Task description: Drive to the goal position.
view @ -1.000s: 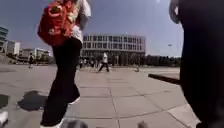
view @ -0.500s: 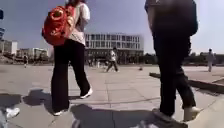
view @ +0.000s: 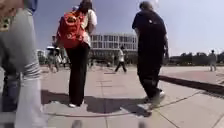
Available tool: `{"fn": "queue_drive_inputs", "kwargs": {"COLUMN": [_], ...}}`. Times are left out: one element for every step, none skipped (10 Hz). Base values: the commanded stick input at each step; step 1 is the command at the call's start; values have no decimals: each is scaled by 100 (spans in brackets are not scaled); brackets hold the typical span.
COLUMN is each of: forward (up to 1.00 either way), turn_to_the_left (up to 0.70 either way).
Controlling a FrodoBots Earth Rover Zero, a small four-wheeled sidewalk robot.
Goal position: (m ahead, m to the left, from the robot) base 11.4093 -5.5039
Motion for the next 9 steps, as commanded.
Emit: {"fn": "queue_drive_inputs", "kwargs": {"forward": [70,70,70,70,70,70,70,70,70], "turn_to_the_left": [-2,-10,-18,-24,-12,-1,0,0,0]}}
